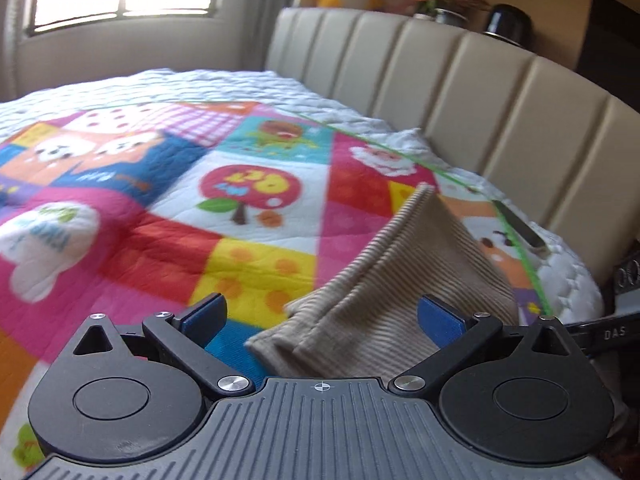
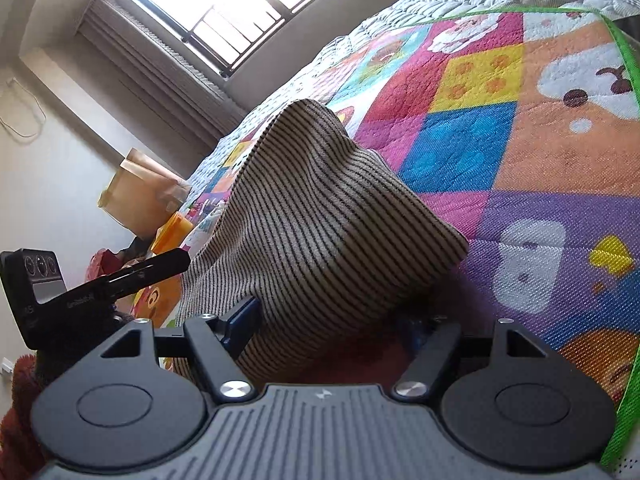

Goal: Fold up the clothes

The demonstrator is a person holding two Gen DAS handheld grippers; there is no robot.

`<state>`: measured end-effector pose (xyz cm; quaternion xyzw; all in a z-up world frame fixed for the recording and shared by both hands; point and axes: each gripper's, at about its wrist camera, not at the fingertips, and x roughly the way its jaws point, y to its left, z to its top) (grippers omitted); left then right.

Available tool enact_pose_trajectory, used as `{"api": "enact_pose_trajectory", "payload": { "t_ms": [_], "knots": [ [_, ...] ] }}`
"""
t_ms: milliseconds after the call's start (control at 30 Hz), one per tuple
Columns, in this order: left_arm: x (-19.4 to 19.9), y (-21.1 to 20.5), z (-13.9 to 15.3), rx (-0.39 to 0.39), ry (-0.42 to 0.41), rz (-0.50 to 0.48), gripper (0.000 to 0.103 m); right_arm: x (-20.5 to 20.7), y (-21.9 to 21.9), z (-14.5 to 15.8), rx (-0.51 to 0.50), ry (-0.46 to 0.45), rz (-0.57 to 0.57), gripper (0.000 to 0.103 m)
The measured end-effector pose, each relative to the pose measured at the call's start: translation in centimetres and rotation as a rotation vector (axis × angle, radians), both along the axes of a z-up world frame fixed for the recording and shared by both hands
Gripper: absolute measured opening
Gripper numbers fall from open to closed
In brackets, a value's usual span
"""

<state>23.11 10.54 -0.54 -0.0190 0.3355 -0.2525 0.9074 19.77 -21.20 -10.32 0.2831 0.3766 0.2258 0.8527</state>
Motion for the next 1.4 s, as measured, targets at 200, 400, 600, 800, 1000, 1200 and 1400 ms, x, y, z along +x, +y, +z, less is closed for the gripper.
{"api": "enact_pose_trajectory", "payload": {
  "t_ms": [200, 400, 600, 800, 1000, 1200, 1400],
  "knots": [
    [3.7, -1.0, -4.1, -0.082, 0.154, -0.048, 0.103, 0.5, -0.3, -0.2, -0.008, -0.008, 0.008, 0.072],
    [2.1, -0.7, -5.0, -0.180, 0.198, -0.032, 0.103, 3.8, -0.9, 0.6, -0.065, -0.023, 0.041, 0.072],
    [-2.4, -3.7, -5.0, -0.170, 0.179, -0.093, 0.103, 8.5, 0.2, 2.1, -0.202, -0.075, 0.152, 0.073],
    [-5.9, -6.5, -4.1, -0.304, 0.180, -0.195, 0.103, 9.7, 1.7, 4.7, -0.417, -0.244, 0.168, 0.073],
    [-8.0, -4.0, -1.2, -0.303, 0.088, -0.136, 0.103, 6.7, -1.1, 6.0, -0.336, -0.253, 0.132, 0.089],
    [-5.4, -1.6, -2.6, -0.369, 0.144, 0.019, 0.103, 3.5, -2.3, 1.6, -0.141, -0.089, 0.095, 0.090],
    [-2.4, -1.3, -5.7, -0.450, 0.257, 0.082, 0.102, 3.1, -2.0, 0.9, -0.087, -0.100, 0.097, 0.062]
  ]
}}
